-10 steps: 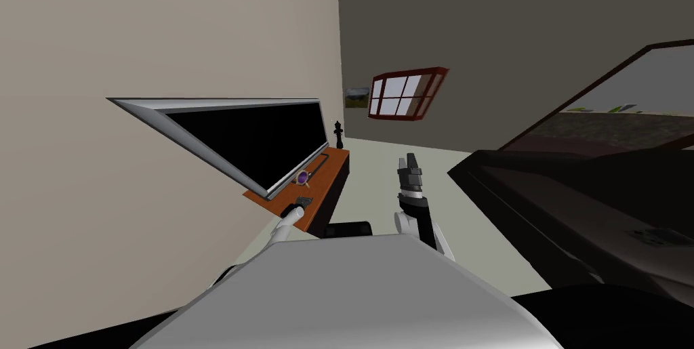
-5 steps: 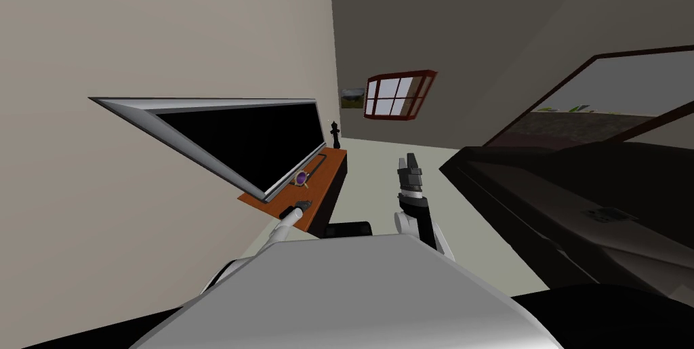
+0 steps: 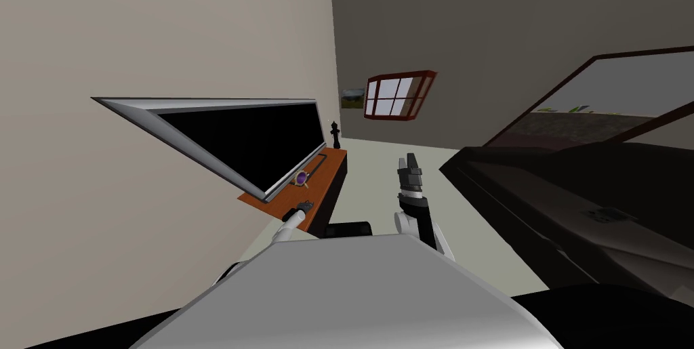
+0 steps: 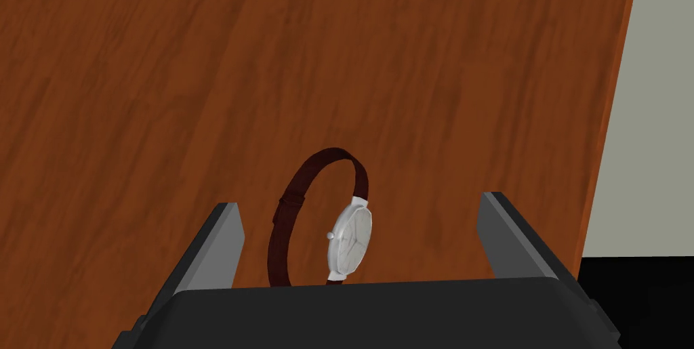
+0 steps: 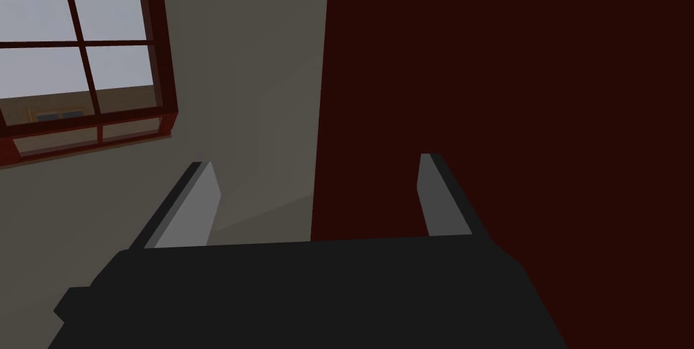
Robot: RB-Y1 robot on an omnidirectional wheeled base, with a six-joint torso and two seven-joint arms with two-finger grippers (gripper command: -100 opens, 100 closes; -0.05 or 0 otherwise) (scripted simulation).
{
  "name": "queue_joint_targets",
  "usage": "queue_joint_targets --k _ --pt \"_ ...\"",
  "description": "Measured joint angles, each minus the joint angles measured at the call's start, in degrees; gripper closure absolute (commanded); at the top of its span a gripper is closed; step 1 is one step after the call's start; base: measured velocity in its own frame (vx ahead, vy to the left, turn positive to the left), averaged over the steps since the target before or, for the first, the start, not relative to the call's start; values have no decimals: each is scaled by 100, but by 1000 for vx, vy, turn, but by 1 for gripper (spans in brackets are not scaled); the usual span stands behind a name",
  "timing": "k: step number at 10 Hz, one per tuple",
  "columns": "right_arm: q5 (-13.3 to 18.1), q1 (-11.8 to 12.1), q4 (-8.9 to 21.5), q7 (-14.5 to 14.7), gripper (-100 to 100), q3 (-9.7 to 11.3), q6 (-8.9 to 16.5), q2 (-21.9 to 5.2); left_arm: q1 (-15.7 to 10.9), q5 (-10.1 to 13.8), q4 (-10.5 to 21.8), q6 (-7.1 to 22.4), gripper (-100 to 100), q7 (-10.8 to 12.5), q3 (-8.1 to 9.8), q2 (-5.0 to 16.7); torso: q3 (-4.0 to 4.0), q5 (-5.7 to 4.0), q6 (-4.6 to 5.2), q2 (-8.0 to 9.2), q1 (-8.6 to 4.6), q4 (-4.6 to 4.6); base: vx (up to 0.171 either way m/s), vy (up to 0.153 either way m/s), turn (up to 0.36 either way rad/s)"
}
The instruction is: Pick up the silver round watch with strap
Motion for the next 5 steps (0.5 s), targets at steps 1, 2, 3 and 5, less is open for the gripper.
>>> queue_joint_targets --k 1,2,3,5 --pt "0 0 0 0 0 0 0 0 -3 2 15 -12 -100 -2 -10 -7 1 0 0 1 2 0 6 -7 21" --pt "0 0 0 0 0 0 0 0 -3 10 22 -23 -100 1 -22 -6 -1 0 -1 -2 -2 0 -5 5 -17" --pt "0 0 0 0 0 0 0 0 -2 12 24 -27 -100 3 -25 -5 0 0 0 1 2 0 -8 9 -27" --pt "0 0 0 0 0 0 0 0 -3 14 25 -28 -100 4 -27 -5 0 0 -1 0 1 0 0 0 0"
